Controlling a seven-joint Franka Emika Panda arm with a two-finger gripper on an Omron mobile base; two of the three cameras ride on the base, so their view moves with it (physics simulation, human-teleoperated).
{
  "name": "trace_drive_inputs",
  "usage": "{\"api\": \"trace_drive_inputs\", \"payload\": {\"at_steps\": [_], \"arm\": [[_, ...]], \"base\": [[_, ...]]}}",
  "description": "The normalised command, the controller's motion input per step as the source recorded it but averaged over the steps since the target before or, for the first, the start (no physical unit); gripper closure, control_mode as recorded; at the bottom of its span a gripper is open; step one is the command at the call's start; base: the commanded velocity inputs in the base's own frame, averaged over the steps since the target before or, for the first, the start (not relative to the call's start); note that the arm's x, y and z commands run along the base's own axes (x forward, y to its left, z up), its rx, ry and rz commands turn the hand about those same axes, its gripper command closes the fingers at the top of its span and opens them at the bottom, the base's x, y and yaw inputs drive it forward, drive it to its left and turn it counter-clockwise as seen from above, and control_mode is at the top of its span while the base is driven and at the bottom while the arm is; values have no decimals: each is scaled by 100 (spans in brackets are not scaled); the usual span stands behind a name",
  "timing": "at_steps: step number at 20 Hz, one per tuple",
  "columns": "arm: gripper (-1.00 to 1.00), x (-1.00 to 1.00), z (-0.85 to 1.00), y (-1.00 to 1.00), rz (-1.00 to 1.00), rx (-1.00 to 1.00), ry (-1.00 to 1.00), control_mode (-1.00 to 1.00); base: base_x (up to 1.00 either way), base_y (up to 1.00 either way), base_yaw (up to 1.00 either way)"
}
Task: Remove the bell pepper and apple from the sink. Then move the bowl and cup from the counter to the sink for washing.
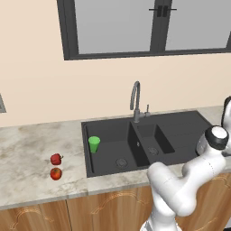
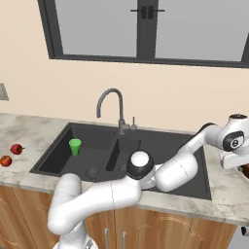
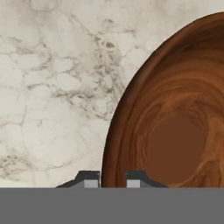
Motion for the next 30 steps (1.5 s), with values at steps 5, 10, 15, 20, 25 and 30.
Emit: {"api": "trace_drive_inputs", "payload": {"at_steps": [5,10,15,20,25,30], "arm": [[100,-12,27,18,4,4,-17,-100],[100,-13,22,28,10,0,-27,-100],[100,-15,12,35,11,0,-38,-100],[100,-22,8,38,15,-9,-26,-100],[100,-27,9,39,16,-25,-13,-100],[100,-25,0,48,16,-29,-7,-100]], "base": [[0,0,0],[0,0,0],[0,0,0],[0,0,0],[0,0,0],[0,0,0]]}}
